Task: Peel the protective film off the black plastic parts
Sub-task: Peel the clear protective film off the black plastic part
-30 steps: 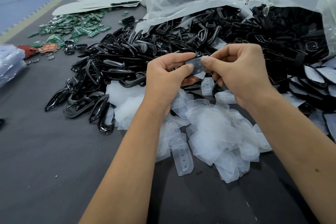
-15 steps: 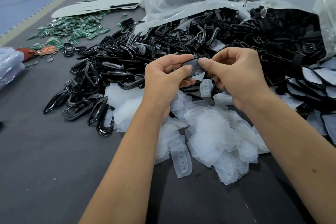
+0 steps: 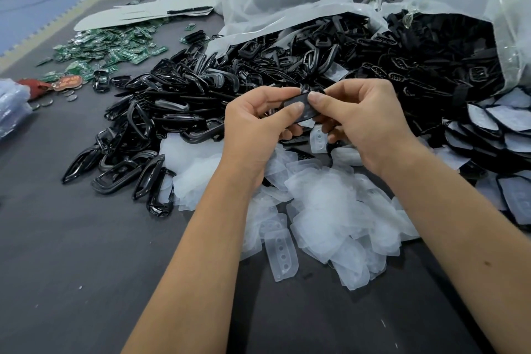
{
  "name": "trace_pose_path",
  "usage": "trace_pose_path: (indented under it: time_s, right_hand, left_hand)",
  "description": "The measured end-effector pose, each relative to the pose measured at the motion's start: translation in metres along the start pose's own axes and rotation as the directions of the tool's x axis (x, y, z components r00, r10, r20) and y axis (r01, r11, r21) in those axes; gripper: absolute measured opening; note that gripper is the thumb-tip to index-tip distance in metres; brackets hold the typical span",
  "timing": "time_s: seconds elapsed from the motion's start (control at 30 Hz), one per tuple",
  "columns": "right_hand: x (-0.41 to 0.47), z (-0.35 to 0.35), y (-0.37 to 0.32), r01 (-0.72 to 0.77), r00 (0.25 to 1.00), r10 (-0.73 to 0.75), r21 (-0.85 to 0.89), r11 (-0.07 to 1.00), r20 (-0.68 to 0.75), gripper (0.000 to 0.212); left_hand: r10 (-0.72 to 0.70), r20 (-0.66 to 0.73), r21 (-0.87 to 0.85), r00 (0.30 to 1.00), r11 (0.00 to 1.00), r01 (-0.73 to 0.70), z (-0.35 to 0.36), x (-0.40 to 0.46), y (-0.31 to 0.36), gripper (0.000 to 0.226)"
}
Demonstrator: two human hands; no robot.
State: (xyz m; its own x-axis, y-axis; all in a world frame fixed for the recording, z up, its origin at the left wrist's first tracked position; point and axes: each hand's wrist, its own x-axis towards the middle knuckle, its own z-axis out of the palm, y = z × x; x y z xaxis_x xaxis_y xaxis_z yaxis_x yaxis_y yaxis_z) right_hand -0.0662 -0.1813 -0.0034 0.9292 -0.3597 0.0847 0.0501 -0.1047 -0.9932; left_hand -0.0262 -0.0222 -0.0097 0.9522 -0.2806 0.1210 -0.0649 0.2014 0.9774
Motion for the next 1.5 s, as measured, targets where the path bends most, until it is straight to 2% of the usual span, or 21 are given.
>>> trace_pose_path:
  time_s: [0.17, 0.3, 0.37, 0.6, 0.7, 0.77, 0.83, 0.87, 0.93, 1.0, 1.1, 1.2, 1.27, 1.3, 1.33, 1.37, 1.43, 1.5]
  right_hand:
    - [0.001, -0.002, -0.002, 0.098, 0.995, -0.100, -0.168, 0.981, -0.003, 0.025]
    - [-0.001, -0.002, -0.002, 0.210, 0.974, -0.225, -0.365, 0.907, 0.000, 0.030]
    - [-0.001, -0.002, -0.001, 0.207, 0.976, -0.217, -0.349, 0.914, 0.009, 0.030]
    - [0.001, -0.003, 0.001, 0.101, 0.994, -0.096, -0.111, 0.989, 0.056, 0.018]
    - [0.002, -0.006, -0.001, 0.082, 0.995, -0.074, -0.114, 0.990, 0.071, 0.019]
    - [0.001, -0.006, -0.001, 0.138, 0.989, -0.127, -0.176, 0.975, 0.073, 0.016]
    - [-0.002, -0.005, -0.003, 0.309, 0.951, -0.294, -0.317, 0.896, 0.097, 0.006]
    - [-0.003, -0.005, -0.004, 0.408, 0.912, -0.392, -0.389, 0.826, 0.123, 0.008]
    - [-0.004, -0.004, -0.004, 0.566, 0.821, -0.529, -0.424, 0.707, 0.214, 0.012]
    - [-0.003, -0.006, -0.003, 0.623, 0.782, -0.552, -0.397, 0.674, 0.290, 0.015]
    - [-0.002, -0.010, -0.003, 0.636, 0.771, -0.526, -0.396, 0.663, 0.359, 0.028]
    - [0.000, -0.011, -0.004, 0.676, 0.737, -0.569, -0.425, 0.602, 0.365, 0.023]
    - [0.000, -0.009, -0.005, 0.642, 0.766, -0.563, -0.392, 0.659, 0.309, 0.014]
    - [0.000, -0.006, -0.006, 0.582, 0.813, -0.526, -0.349, 0.735, 0.249, 0.009]
    - [-0.001, -0.004, -0.007, 0.497, 0.868, -0.465, -0.285, 0.820, 0.176, 0.005]
    - [-0.001, -0.001, -0.008, 0.396, 0.918, -0.384, -0.208, 0.894, 0.099, 0.007]
    - [-0.001, 0.001, -0.010, 0.181, 0.983, -0.181, -0.062, 0.982, 0.009, 0.014]
    - [0.000, -0.001, -0.014, -0.016, 0.999, 0.014, 0.050, 0.999, 0.046, 0.017]
  left_hand:
    - [-0.008, -0.033, 0.018, 0.999, 1.000, 0.009, 0.001, 0.002, -0.002, 0.020]
    - [-0.023, -0.037, 0.010, 0.999, 1.000, 0.023, 0.001, 0.003, -0.003, 0.019]
    - [-0.024, -0.045, 0.010, 0.999, 1.000, 0.024, 0.000, 0.004, -0.003, 0.019]
    - [-0.036, 0.019, 0.008, 0.999, 0.999, 0.036, -0.005, 0.004, -0.002, 0.021]
    - [-0.065, 0.050, 0.000, 0.997, 0.998, 0.065, -0.006, 0.004, -0.001, 0.023]
    - [-0.090, 0.062, -0.033, 0.994, 0.995, 0.093, -0.008, 0.004, 0.000, 0.023]
    - [-0.128, 0.062, -0.099, 0.990, 0.986, 0.134, -0.009, 0.005, 0.001, 0.023]
    - [-0.152, 0.059, -0.129, 0.987, 0.979, 0.159, -0.010, 0.006, 0.001, 0.023]
    - [-0.204, 0.056, -0.183, 0.977, 0.960, 0.211, -0.012, 0.007, 0.001, 0.022]
    - [-0.258, 0.065, -0.272, 0.964, 0.925, 0.266, -0.014, 0.009, 0.003, 0.020]
    - [-0.332, 0.117, -0.409, 0.936, 0.843, 0.350, -0.018, 0.010, 0.008, 0.023]
    - [-0.378, 0.165, -0.451, 0.911, 0.793, 0.410, -0.018, 0.009, 0.011, 0.020]
    - [-0.377, 0.164, -0.486, 0.912, 0.773, 0.407, -0.015, 0.008, 0.013, 0.042]
    - [-0.373, 0.160, -0.491, 0.914, 0.773, 0.401, -0.014, 0.009, 0.013, 0.057]
    - [-0.357, 0.158, -0.480, 0.921, 0.787, 0.387, -0.013, 0.009, 0.012, 0.062]
    - [-0.331, 0.158, -0.453, 0.930, 0.813, 0.366, -0.011, 0.008, 0.012, 0.053]
    - [-0.303, 0.121, -0.394, 0.945, 0.860, 0.326, -0.008, 0.006, 0.009, 0.020]
    - [-0.294, 0.082, -0.373, 0.952, 0.877, 0.303, -0.007, 0.004, 0.007, 0.017]
